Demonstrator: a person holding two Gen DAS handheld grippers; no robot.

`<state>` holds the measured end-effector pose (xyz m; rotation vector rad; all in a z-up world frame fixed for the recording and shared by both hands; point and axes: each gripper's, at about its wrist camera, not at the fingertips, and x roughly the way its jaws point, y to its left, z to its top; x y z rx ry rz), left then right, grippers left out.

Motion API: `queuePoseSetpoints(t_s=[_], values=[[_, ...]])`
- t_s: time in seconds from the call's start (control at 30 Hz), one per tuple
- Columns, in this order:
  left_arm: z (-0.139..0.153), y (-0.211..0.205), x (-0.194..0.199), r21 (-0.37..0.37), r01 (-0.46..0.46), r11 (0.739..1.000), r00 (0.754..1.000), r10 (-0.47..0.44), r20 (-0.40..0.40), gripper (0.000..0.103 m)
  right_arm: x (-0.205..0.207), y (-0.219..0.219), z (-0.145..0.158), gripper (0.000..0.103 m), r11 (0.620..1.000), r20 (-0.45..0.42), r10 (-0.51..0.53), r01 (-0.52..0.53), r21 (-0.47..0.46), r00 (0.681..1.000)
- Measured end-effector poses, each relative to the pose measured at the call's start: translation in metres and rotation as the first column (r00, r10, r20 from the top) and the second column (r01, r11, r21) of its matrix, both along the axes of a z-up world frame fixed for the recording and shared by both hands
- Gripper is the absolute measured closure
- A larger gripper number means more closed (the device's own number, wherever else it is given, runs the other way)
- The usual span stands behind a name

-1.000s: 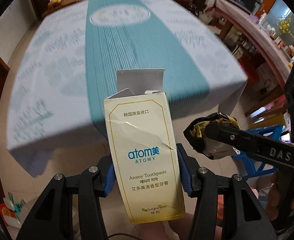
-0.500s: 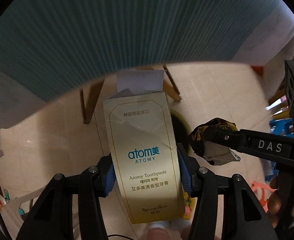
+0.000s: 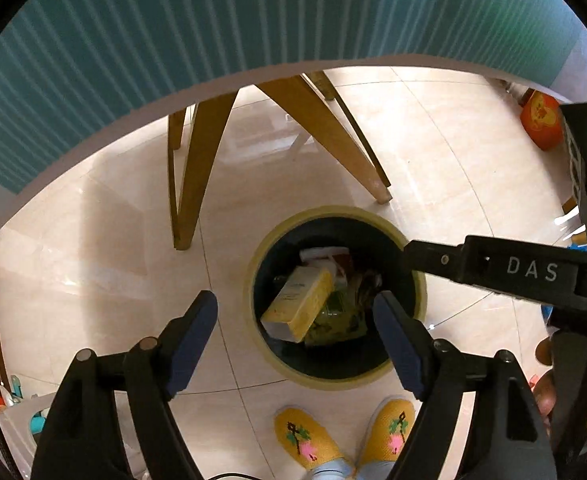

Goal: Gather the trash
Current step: 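Open the left tool over the bin while the right releases the wrapper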

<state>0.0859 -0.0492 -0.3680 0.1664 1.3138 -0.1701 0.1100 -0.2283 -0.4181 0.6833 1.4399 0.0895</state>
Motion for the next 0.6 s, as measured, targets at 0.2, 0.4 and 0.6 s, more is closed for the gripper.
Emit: queuePoseSetpoints(t_s=[0.2,0.4,0.6], values=[[0.01,0.004,0.017,-0.015,-0.02,1.0,1.0,0.02,0.008,0.024,-0.002,0.004,0.002,0.046,0.997,0.041,0.038,-0.035,-0.066,0.998],[0.027,0.012,0.012,-0.028,-0.045,0.999,0.999,0.045,0.016,0.024,-0.005,0.012,0.017,0.046,0.991,0.067,0.09,-0.083,-0.109,0.994],[0.051,0.018,0.007,-0.032,-0.055,0.998,0.998,0.057,0.036,0.024,-0.009,0.02,0.042,0.046,0.981,0.105,0.142,-0.126,-0.148,0.984]])
